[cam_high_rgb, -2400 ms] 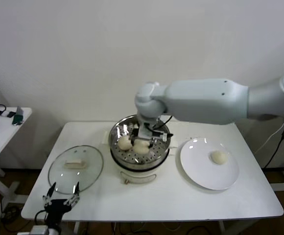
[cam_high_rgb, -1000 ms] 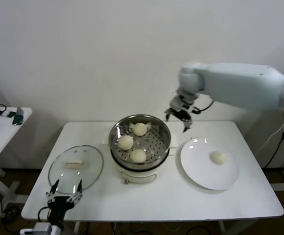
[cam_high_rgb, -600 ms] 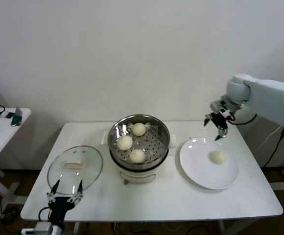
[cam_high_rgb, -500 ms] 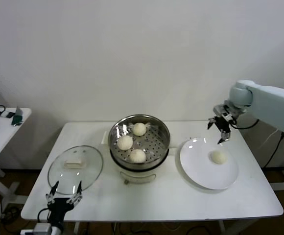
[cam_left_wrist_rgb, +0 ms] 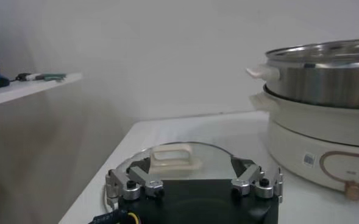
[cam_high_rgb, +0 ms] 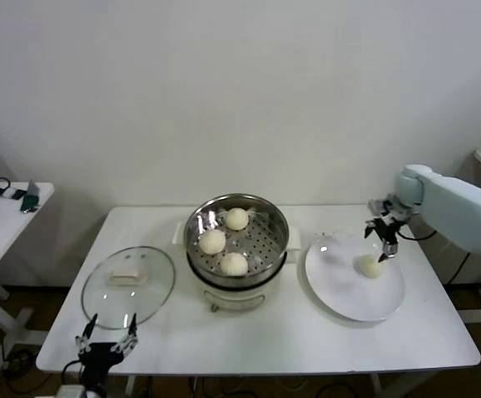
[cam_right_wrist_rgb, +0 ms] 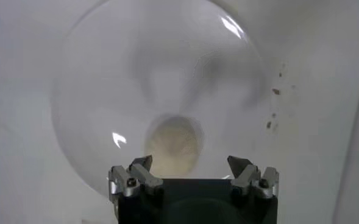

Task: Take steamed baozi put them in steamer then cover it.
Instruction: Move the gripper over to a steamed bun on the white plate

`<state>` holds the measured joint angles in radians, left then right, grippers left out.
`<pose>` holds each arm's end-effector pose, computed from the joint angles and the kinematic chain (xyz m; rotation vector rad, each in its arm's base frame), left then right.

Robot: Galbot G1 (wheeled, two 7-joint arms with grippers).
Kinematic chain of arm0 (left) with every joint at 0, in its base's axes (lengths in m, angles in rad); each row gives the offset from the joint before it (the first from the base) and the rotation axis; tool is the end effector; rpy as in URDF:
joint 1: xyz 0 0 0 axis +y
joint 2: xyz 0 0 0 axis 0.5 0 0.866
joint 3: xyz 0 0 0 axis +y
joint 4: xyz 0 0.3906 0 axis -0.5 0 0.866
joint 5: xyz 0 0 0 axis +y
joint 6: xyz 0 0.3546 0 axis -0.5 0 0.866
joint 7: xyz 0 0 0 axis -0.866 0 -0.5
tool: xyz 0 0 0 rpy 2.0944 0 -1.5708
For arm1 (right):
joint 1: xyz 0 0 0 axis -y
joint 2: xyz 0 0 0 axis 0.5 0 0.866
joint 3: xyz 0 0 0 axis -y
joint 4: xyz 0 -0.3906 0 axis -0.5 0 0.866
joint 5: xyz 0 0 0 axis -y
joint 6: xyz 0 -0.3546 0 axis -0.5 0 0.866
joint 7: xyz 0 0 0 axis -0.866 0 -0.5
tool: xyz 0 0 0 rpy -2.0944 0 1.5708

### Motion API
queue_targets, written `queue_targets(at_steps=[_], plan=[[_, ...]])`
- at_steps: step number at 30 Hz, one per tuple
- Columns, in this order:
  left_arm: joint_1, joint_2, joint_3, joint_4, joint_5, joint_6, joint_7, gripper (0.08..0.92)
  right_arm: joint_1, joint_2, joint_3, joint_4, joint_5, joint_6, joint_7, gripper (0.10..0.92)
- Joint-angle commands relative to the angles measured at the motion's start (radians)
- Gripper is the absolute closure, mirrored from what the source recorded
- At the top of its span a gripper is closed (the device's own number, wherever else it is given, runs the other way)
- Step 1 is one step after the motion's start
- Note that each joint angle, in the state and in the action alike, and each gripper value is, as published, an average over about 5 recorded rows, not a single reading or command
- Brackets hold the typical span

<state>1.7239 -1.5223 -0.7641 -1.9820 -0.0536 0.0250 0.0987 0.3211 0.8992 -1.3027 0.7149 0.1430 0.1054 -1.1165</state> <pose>0.0928 0.0894 -0.3886 0.1317 -2.8524 -0.1392 0.6301 -0.2336 -0.1894 1.2752 -1.2001 1.3764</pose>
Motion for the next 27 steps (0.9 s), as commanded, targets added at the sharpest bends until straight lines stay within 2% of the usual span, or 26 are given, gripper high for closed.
queue_targets(at_steps=[1, 17, 27], plan=[[0.003, 0.000, 0.001, 0.000, 0.002, 0.001, 0.001, 0.177, -0.099, 0.024, 0.080, -0.103, -0.044, 0.008, -0.004, 0.203], [-0.005, 0.006, 0.002, 0.000, 0.003, 0.004, 0.003, 0.177, -0.141, 0.053, 0.156, -0.152, -0.072, 0.007, 0.012, 0.236], [-0.010, 0.005, 0.002, 0.001, 0.002, 0.005, 0.002, 0.177, -0.147, 0.055, 0.171, -0.147, -0.074, 0.006, 0.016, 0.330]])
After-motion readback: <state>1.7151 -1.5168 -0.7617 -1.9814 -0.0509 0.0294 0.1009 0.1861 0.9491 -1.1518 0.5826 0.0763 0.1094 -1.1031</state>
